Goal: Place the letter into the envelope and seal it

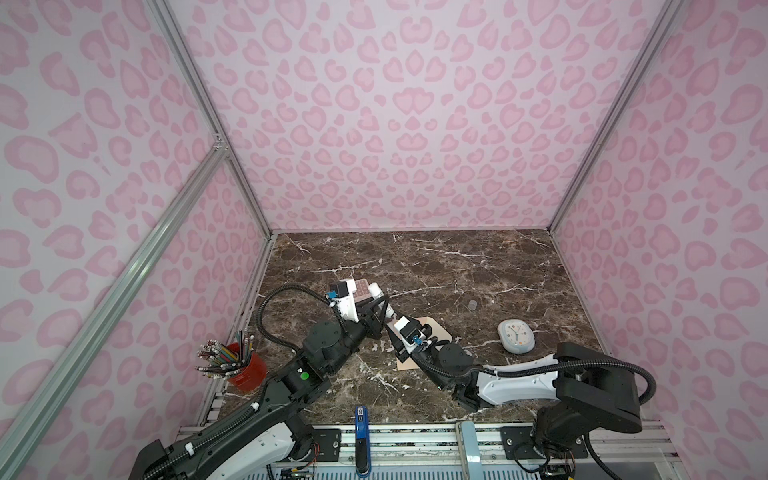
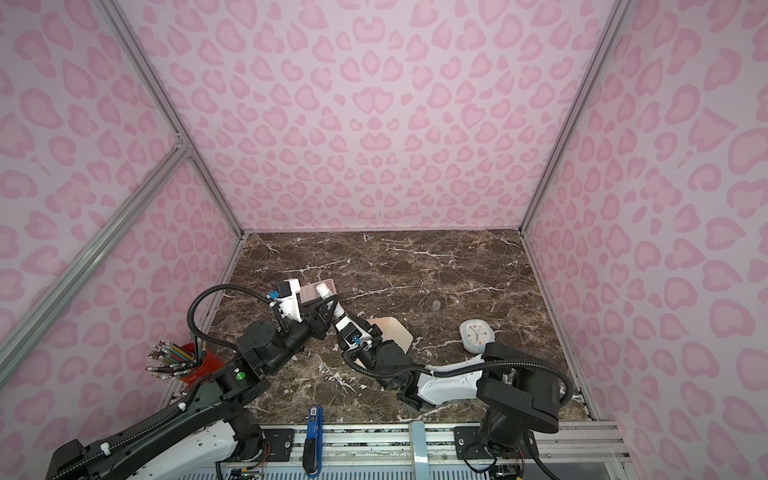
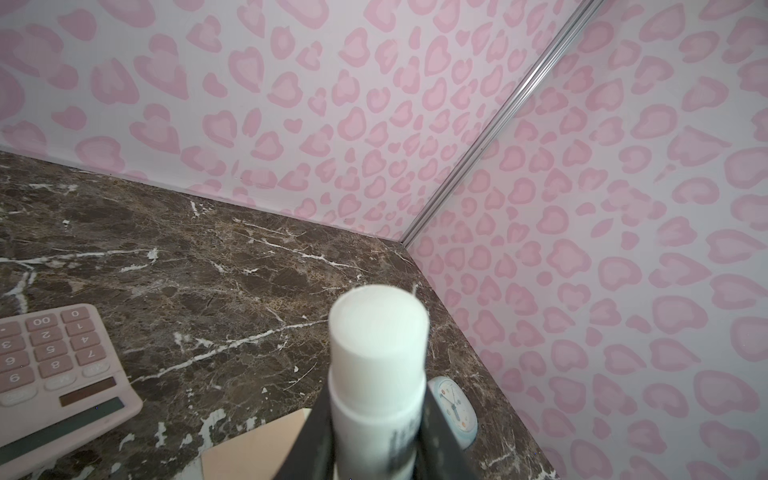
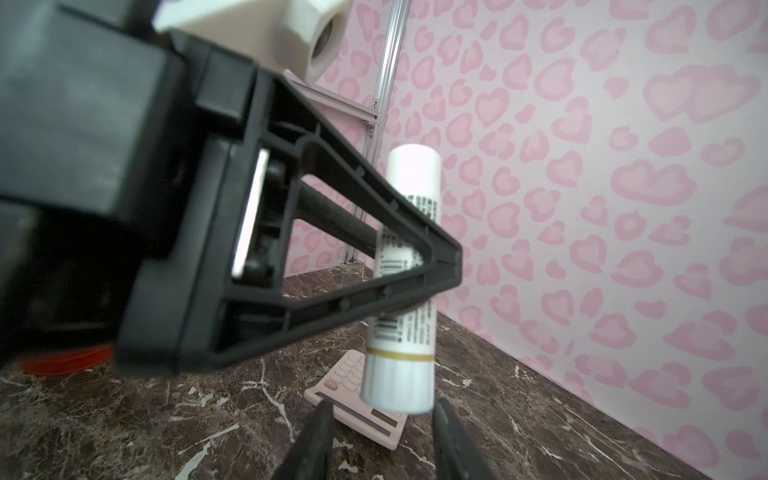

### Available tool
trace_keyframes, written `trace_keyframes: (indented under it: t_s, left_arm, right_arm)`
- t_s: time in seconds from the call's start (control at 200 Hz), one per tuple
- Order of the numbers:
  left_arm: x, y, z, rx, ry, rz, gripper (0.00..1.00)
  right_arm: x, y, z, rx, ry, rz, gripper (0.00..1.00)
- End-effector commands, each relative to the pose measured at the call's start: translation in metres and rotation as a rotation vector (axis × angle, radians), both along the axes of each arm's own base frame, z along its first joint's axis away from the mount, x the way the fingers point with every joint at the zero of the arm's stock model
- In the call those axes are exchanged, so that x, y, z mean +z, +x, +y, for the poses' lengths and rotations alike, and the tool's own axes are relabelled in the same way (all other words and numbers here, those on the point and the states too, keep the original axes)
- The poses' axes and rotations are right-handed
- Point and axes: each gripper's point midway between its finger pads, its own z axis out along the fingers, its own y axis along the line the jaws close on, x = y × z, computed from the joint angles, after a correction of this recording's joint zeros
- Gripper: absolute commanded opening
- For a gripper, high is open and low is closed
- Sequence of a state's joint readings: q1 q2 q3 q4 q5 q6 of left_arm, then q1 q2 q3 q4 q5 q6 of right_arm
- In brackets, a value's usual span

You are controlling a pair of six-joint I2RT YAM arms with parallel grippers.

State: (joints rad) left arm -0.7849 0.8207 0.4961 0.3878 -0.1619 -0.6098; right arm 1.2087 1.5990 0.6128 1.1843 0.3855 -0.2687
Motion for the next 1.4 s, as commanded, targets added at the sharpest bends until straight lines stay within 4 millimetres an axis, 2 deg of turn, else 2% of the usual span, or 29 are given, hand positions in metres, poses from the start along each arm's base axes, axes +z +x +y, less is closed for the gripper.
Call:
trace_keyframes:
  t_s: [0.0, 0.48, 0.845, 1.0, 1.23, 1.395]
  left_arm:
    - [0.017, -0.001, -0.002, -0.01, -0.055, -0.039, 0.04]
    - [0.014, -0.001, -0.006, -0.032, -0.054, -0.032, 0.04]
    - [0.014, -0.002, -0.008, -0.041, -0.05, -0.03, 0.04]
    - [0.015, -0.004, -0.013, -0.071, -0.052, -0.036, 0.04]
    - [0.013, -0.022, -0.034, -0.236, -0.074, -0.07, 0.04]
    - [0.016, -0.045, -0.043, -0.366, -0.107, -0.104, 0.04]
  right_arm:
    - [0.014, 0.003, -0.002, -0.02, 0.056, -0.025, 0.41]
    - [0.018, 0.002, 0.004, 0.009, 0.058, -0.012, 0.39]
    - [0.015, 0.003, 0.003, 0.008, 0.04, -0.006, 0.25]
    - [0.02, 0.001, 0.002, 0.018, 0.055, 0.0, 0.2]
    - [0.036, -0.011, -0.002, 0.108, 0.142, 0.065, 0.15]
    - [0.046, -0.026, -0.014, 0.26, 0.237, 0.158, 0.13]
